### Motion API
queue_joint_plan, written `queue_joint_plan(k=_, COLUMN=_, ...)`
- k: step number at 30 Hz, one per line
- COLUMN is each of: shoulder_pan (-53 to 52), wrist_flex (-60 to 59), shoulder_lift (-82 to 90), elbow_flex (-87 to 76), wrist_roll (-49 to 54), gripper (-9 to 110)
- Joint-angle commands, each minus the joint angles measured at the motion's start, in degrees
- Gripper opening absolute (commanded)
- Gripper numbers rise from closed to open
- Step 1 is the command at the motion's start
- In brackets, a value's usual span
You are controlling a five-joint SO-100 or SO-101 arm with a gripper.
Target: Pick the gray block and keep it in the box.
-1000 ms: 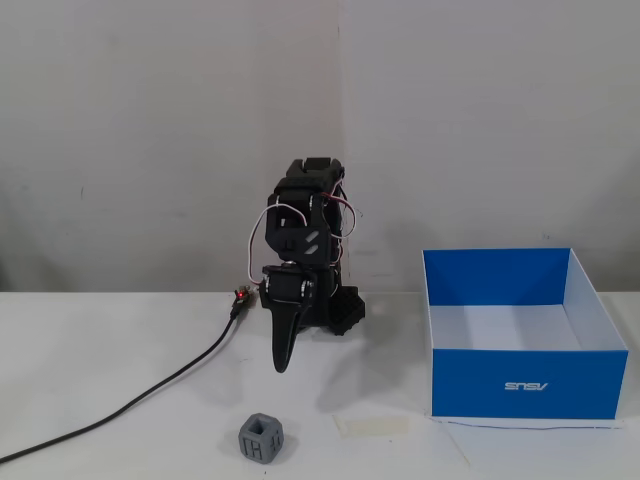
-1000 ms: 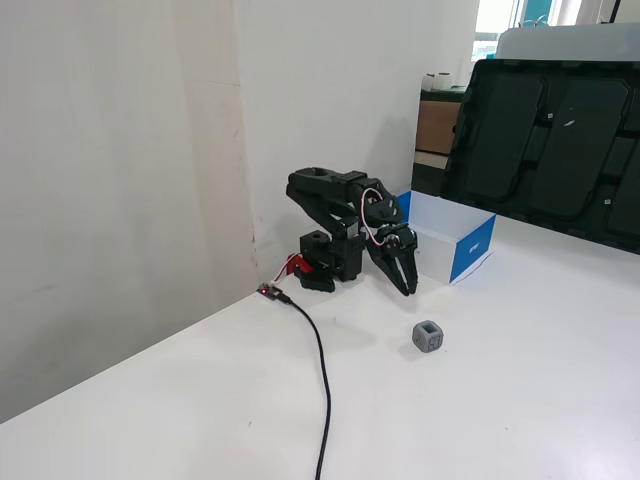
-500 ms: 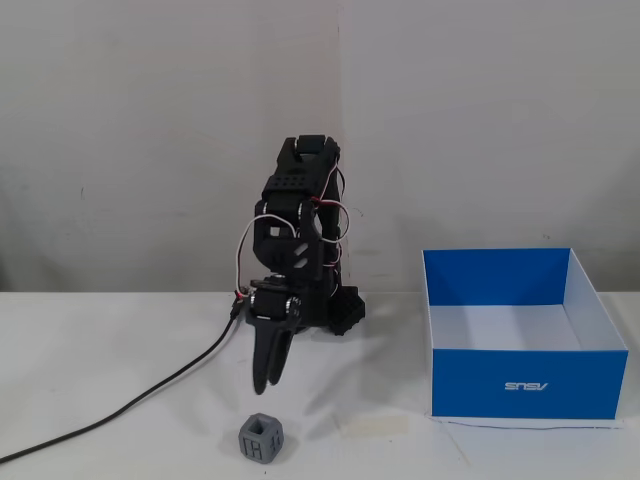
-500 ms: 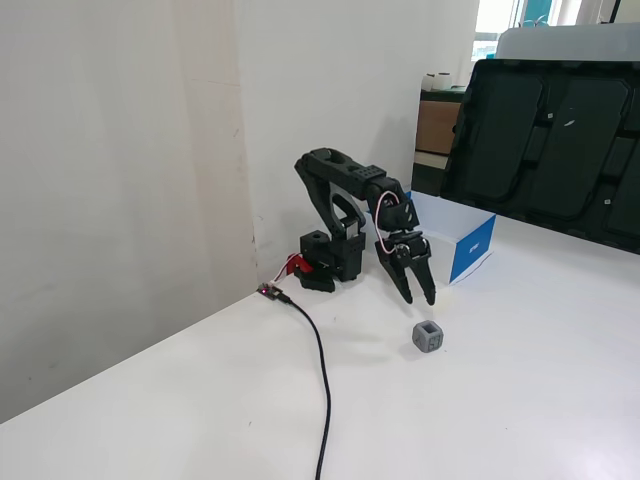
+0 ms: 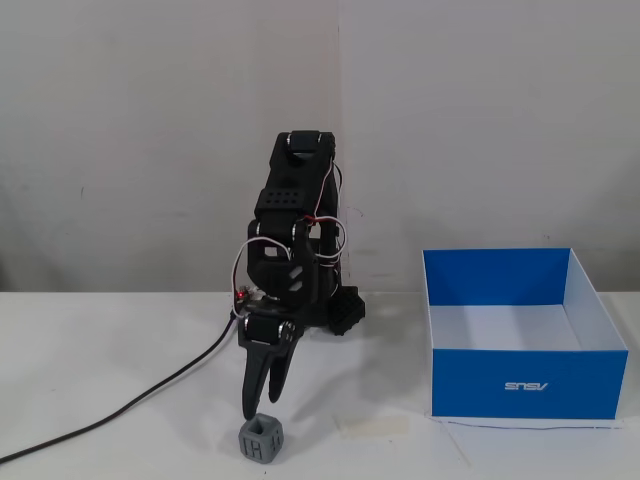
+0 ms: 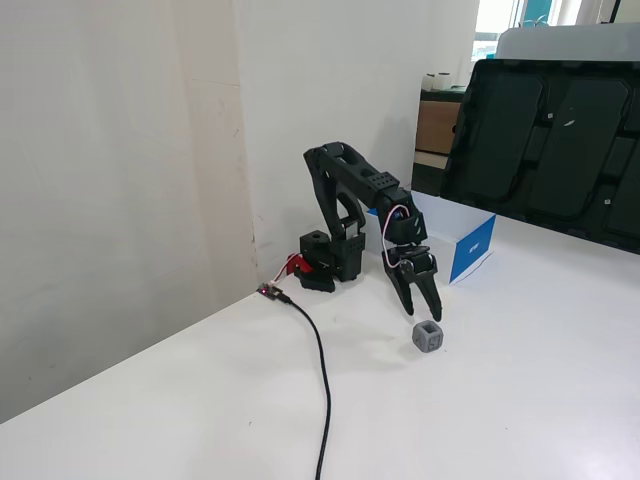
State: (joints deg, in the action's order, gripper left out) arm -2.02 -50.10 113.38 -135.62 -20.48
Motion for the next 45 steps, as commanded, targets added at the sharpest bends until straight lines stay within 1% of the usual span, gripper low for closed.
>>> queue_joint_plan(k=1, shoulder_pan=1.14, wrist_flex=1.58, shoulder_lift=-3.08, elbow_flex=5.1, wrist_roll=-1.49, gripper=25)
queue_joint_plan(k=12, shoulder_pan=1.32, wrist_flex=5.45, shoulder_lift=-16.26, elbow_flex=10.28, wrist_roll=-2.9, gripper=24)
queue_joint_plan(k=21, shoulder_pan=0.88, wrist_flex=5.71, shoulder_lift=-16.87, elbow_flex=10.99, wrist_roll=-3.08, gripper=23)
queue_joint_plan(k=34, shoulder_pan=0.62, wrist_flex=5.71, shoulder_lift=-16.96, elbow_flex=10.63, wrist_roll=-3.08, gripper=13)
queue_joint_plan(k=45, shoulder_pan=-0.35, wrist_flex=5.8, shoulder_lift=-15.47, elbow_flex=11.43, wrist_roll=-2.46, gripper=2)
